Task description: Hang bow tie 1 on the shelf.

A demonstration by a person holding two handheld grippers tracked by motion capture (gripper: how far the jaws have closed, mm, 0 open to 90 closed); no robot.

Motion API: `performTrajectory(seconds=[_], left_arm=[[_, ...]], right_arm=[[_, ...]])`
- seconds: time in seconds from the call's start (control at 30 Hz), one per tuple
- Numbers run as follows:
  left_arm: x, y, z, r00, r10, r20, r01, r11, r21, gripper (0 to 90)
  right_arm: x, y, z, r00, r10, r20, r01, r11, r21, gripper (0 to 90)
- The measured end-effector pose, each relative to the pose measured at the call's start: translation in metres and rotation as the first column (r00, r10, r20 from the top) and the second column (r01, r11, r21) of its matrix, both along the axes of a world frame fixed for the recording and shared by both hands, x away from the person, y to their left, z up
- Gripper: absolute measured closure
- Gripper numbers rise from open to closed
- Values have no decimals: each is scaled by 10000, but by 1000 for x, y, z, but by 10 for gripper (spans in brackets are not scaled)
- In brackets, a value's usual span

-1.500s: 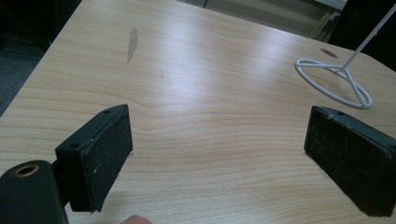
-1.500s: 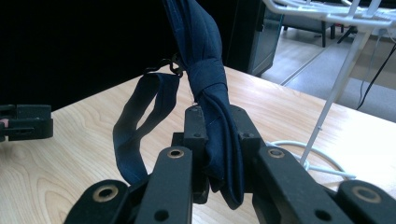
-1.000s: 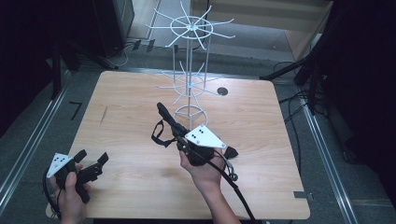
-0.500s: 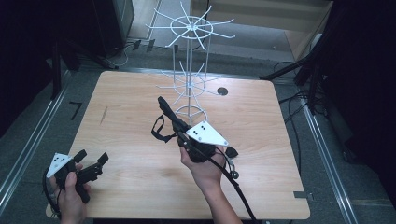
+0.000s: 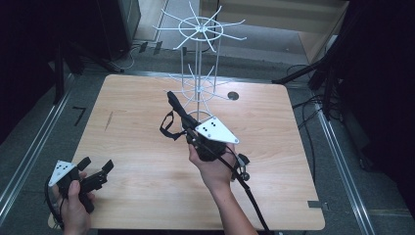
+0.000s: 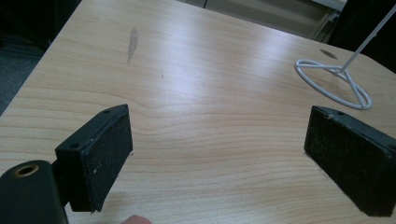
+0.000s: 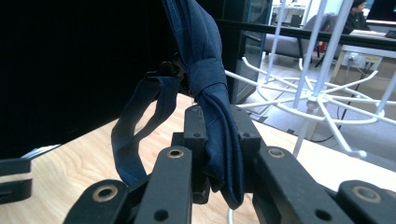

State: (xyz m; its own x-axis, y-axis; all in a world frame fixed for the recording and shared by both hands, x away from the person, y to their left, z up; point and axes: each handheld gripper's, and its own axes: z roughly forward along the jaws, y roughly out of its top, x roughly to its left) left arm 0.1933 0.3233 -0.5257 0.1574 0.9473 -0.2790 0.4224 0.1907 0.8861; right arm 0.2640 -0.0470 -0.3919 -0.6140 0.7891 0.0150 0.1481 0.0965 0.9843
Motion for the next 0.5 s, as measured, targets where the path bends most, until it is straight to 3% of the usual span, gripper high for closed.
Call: performTrajectory(seconds=[0.5], left_arm=[[0, 1, 0, 10000, 24, -30, -24, 10000, -31, 87]], right_arm=[[21, -1, -6, 9979, -553, -330, 552, 9985, -49, 815]])
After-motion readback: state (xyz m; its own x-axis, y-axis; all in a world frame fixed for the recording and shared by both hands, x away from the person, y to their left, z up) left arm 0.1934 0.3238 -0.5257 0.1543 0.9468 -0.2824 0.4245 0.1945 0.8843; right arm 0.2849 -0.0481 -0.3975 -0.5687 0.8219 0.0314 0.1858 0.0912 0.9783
